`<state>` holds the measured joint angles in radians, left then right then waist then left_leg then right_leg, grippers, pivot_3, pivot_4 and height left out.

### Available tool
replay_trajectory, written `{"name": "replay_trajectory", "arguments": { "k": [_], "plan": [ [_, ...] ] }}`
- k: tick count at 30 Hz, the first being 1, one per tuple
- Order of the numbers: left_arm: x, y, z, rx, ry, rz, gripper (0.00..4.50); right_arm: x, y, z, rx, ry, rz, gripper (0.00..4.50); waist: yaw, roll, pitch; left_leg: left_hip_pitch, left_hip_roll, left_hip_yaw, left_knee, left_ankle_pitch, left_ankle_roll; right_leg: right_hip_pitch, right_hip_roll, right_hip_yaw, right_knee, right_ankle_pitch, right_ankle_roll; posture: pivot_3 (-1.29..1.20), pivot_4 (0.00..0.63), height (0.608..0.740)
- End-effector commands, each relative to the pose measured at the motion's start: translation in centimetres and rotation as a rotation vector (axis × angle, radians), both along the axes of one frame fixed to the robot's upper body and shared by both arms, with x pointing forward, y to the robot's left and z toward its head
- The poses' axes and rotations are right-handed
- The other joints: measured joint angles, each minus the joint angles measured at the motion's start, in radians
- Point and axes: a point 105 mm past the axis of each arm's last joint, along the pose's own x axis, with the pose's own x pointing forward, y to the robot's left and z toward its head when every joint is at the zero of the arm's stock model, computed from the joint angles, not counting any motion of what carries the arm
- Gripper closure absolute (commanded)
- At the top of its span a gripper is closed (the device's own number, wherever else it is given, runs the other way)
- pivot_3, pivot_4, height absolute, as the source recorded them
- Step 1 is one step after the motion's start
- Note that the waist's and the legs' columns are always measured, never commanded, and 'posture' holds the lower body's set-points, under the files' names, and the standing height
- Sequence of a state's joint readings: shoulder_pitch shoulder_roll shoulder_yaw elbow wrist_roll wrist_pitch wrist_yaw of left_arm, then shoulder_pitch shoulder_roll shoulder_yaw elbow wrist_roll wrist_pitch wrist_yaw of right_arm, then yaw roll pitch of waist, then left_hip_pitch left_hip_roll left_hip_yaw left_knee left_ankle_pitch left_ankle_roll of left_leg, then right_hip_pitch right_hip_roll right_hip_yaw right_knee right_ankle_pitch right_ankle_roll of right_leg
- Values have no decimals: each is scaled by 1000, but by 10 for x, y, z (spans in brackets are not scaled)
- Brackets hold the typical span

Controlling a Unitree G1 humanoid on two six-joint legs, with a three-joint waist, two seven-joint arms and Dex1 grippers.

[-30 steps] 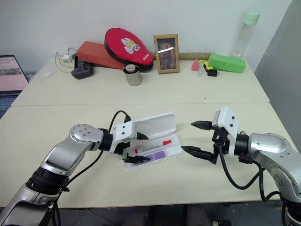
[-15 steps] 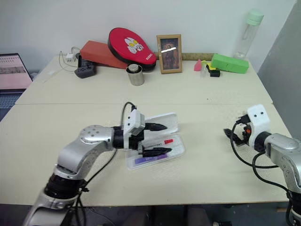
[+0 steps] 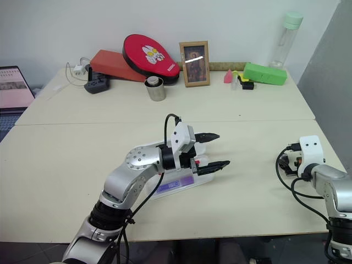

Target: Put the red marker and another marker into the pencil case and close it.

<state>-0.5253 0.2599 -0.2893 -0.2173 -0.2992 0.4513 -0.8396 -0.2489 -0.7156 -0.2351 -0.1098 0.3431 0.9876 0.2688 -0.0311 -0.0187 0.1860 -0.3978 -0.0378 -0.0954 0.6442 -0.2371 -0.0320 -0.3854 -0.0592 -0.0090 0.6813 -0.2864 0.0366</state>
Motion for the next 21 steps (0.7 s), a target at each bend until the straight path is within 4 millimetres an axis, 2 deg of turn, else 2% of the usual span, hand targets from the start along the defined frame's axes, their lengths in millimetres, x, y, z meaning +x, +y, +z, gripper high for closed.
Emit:
{"name": "replay_trajectory", "arguments": {
  "k": [1, 7, 14, 18, 21],
  "plan": [
    [-2, -2, 9, -6, -46, -15, 0, 4, -2, 10, 8, -50, -4, 904, 0, 0, 0, 0, 0, 0, 0, 0, 0, 0, 0, 0, 0, 0, 0, 0, 150, 740],
    [-1, -4, 9, -4, -53, -20, 0, 4, 1, 14, 8, -59, 14, 2549, 2, 0, 0, 0, 0, 0, 0, 0, 0, 0, 0, 0, 0, 0, 0, 0, 150, 740],
    [0, -3, 12, -15, -50, -24, 0, 2, 2, 17, 5, -64, 30, 4121, 2, 0, 0, 0, 0, 0, 0, 0, 0, 0, 0, 0, 0, 0, 0, 0, 150, 740],
    [1, -4, 13, -22, -51, -29, 0, 3, 10, 26, 2, -93, 82, 4224, 2, 0, 0, 0, 0, 0, 0, 0, 0, 0, 0, 0, 0, 0, 0, 0, 150, 740],
    [0, -4, 15, -29, -48, -35, 0, 7, 29, 44, 11, -166, 198, 4229, 1, 0, 0, 0, 0, 0, 0, 0, 0, 0, 0, 0, 0, 0, 0, 0, 150, 740]
  ]
}}
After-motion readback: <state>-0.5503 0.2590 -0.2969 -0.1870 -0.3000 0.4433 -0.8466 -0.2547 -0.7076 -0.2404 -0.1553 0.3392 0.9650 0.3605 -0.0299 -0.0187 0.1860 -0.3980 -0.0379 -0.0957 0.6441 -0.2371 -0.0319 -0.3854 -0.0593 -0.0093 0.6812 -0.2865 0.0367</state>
